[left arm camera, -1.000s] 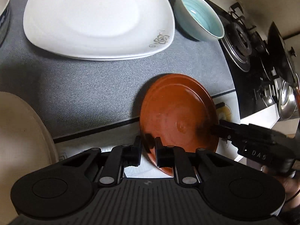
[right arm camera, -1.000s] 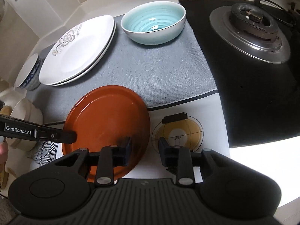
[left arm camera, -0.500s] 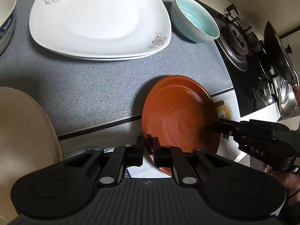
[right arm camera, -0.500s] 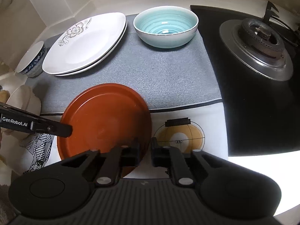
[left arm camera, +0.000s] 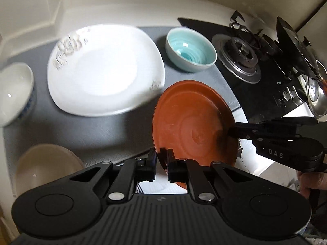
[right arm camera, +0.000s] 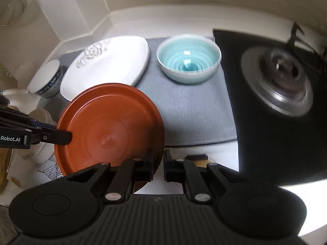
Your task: Organize plates and bowls
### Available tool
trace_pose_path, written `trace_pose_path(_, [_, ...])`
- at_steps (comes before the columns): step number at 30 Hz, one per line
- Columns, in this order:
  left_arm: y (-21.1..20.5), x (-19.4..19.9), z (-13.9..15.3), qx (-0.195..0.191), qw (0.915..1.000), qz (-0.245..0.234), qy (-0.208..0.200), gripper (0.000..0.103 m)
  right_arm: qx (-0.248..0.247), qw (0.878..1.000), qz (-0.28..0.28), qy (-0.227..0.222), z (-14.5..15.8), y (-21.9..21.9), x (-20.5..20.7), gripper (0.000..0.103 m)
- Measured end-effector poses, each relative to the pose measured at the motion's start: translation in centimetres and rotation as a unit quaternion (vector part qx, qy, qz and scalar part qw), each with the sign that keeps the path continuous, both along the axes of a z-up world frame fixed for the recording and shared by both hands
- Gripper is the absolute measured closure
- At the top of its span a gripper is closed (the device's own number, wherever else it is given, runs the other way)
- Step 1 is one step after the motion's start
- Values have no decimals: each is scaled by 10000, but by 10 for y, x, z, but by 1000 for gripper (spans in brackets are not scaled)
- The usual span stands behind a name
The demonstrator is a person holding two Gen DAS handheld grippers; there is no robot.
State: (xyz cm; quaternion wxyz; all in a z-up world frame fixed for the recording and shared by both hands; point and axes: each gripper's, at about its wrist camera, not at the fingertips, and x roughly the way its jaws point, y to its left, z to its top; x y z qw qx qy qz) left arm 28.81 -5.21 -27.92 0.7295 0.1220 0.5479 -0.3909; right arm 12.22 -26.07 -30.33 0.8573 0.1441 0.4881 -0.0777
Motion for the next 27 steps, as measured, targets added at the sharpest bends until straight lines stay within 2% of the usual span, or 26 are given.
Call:
trace_pose_path(6, [12,12,26,-253,9995,205,58,91,-14,9994,-59,-330,34,-2,10,95])
trace_pose_path(13, [30,23,69,-540,9971,492,-215,91,-160,9958,43,-897,83,10,26,95])
trace_pose_path(17, [38,40,80,-690,9951,678,-184,92,-236,9945,124,-1010,96,16,45,95])
trace_pose_path(22, [37,74,68,-497,9935,1016,-159,92,-46,9949,212,-986,88,15,84,95])
trace_pose_path(25, [33,95,50,-329,9926,1146,-233,92,66,9960,243,-862,73,14,112,95])
trace_pose_path(27, [30,110,34,-215,9904,1359,-131,92,70,9963,309,-796,60,15,129,96])
